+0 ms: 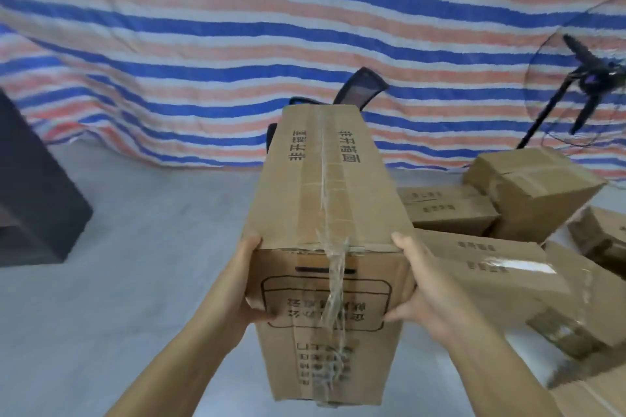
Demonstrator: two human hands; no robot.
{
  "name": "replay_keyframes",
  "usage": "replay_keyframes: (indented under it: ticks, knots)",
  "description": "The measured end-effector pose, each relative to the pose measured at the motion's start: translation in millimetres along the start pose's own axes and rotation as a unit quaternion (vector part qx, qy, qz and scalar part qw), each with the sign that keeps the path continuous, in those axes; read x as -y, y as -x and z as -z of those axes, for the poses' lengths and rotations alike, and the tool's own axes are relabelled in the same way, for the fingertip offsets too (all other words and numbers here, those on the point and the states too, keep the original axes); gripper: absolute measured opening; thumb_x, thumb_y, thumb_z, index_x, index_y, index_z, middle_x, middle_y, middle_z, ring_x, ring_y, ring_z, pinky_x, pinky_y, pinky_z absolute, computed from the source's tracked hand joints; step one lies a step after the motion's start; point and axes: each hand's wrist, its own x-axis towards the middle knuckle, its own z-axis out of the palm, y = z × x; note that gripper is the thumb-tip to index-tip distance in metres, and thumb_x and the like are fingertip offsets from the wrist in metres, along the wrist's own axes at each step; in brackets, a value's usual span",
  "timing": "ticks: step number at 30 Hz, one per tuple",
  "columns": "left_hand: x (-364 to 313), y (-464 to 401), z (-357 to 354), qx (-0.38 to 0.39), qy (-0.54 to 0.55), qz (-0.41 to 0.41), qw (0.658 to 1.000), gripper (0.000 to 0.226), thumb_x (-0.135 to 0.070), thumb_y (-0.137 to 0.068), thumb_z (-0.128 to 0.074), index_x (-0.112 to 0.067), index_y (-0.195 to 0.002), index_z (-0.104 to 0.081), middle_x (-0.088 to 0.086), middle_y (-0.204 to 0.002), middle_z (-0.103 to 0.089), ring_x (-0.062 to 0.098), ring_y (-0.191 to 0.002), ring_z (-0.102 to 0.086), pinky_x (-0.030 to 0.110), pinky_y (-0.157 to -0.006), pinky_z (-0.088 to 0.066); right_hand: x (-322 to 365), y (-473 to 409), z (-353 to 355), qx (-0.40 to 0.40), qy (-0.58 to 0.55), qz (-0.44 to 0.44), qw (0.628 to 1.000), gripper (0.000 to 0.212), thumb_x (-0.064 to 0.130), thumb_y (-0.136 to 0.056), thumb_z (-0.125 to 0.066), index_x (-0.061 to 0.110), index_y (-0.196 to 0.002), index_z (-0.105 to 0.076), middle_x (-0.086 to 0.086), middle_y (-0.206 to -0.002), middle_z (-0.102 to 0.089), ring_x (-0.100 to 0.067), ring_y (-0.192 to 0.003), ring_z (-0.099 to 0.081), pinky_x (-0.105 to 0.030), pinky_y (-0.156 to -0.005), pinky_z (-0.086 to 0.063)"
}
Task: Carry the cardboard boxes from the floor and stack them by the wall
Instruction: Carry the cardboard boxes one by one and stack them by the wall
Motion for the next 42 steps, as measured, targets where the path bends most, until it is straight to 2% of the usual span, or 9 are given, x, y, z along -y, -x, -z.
replay_keyframes:
  ticks: [6, 8, 10, 12, 15, 21, 25, 36, 42]
  knots:
    - [16, 74, 195, -0.151, 0.081, 0.013, 0.985, 0.036, -0.05, -0.09, -0.052, -0.022, -0.078, -0.073, 0.005, -0.075, -0.071, 0.023, -0.078, -0.06, 0.062, -0.07, -0.054, -76, 26, -178, 0.163, 0.126, -0.064, 0.976, 0.038, 0.053, -0.083, -0.057, 0.046, -0.12, -0.054, 0.011, -0.138, -0.043, -0.026, -0.135, -0.033, -0.071, -0.077, -0.047]
    - [22, 82, 224, -0.192, 0.081, 0.023, 0.978, 0.025, -0.046, -0.092, -0.052, -0.027, -0.089, -0.069, 0.001, -0.085, -0.068, 0.02, -0.081, -0.06, 0.055, -0.06, -0.058, -83, 39, -207, 0.195, 0.137, -0.061, 0.969, 0.033, 0.052, -0.085, -0.055, 0.044, -0.118, -0.055, 0.012, -0.133, -0.043, -0.025, -0.134, -0.033, -0.07, -0.076, -0.048]
    - [40, 138, 340, -0.287, 0.149, -0.007, 0.946, 0.021, -0.045, -0.094, -0.049, -0.034, -0.096, -0.067, -0.004, -0.09, -0.07, 0.014, -0.086, -0.062, 0.044, -0.056, -0.057, -139, 73, -328, 0.279, 0.2, -0.101, 0.934, 0.031, 0.052, -0.085, -0.054, 0.043, -0.114, -0.057, 0.007, -0.132, -0.048, -0.027, -0.131, -0.038, -0.07, -0.076, -0.048]
    - [42, 139, 349, -0.273, 0.154, -0.004, 0.95, 0.027, -0.051, -0.093, -0.046, -0.037, -0.106, -0.065, -0.009, -0.095, -0.072, 0.012, -0.091, -0.064, 0.049, -0.064, -0.058, -139, 78, -339, 0.293, 0.206, -0.095, 0.929, 0.035, 0.053, -0.085, -0.053, 0.04, -0.117, -0.058, 0.0, -0.133, -0.052, -0.032, -0.126, -0.044, -0.07, -0.075, -0.049]
    - [54, 186, 418, -0.337, 0.214, -0.01, 0.917, 0.035, -0.055, -0.091, -0.046, -0.038, -0.119, -0.059, -0.006, -0.112, -0.067, 0.014, -0.098, -0.062, 0.054, -0.07, -0.057, -176, 116, -418, 0.359, 0.251, -0.118, 0.891, 0.038, 0.053, -0.086, -0.05, 0.039, -0.121, -0.056, -0.003, -0.131, -0.054, -0.034, -0.122, -0.048, -0.069, -0.072, -0.05]
    - [78, 258, 522, -0.448, 0.321, -0.039, 0.834, 0.041, -0.057, -0.089, -0.049, -0.036, -0.123, -0.057, -0.005, -0.11, -0.067, 0.017, -0.098, -0.063, 0.056, -0.069, -0.056, -222, 194, -557, 0.473, 0.333, -0.126, 0.806, 0.032, 0.047, -0.092, -0.047, 0.031, -0.116, -0.06, -0.01, -0.113, -0.067, -0.033, -0.101, -0.064, -0.068, -0.066, -0.052]
    - [89, 284, 572, -0.497, 0.361, -0.06, 0.787, 0.039, -0.059, -0.088, -0.048, -0.042, -0.122, -0.054, -0.004, -0.123, -0.061, 0.021, -0.109, -0.057, 0.07, -0.082, -0.046, -252, 228, -628, 0.524, 0.376, -0.131, 0.753, 0.034, 0.05, -0.092, -0.047, 0.033, -0.12, -0.057, -0.008, -0.118, -0.064, -0.034, -0.106, -0.06, -0.071, -0.07, -0.05]
    - [54, 296, 732, -0.594, 0.433, -0.067, 0.675, 0.052, -0.058, -0.088, -0.048, -0.033, -0.134, -0.048, 0.006, -0.132, -0.055, 0.033, -0.12, -0.051, 0.069, -0.088, -0.044, -313, 290, -852, 0.614, 0.439, -0.13, 0.643, 0.036, 0.051, -0.089, -0.051, 0.037, -0.123, -0.054, -0.005, -0.126, -0.055, -0.037, -0.114, -0.052, -0.074, -0.065, -0.047]
    - [42, 311, 811, -0.621, 0.487, -0.083, 0.609, 0.044, -0.054, -0.089, -0.049, -0.028, -0.125, -0.053, 0.008, -0.126, -0.059, 0.033, -0.118, -0.052, 0.069, -0.091, -0.042, -339, 342, -957, 0.66, 0.464, -0.091, 0.584, 0.03, 0.049, -0.09, -0.049, 0.041, -0.119, -0.054, 0.002, -0.118, -0.057, -0.031, -0.109, -0.054, -0.072, -0.062, -0.049]
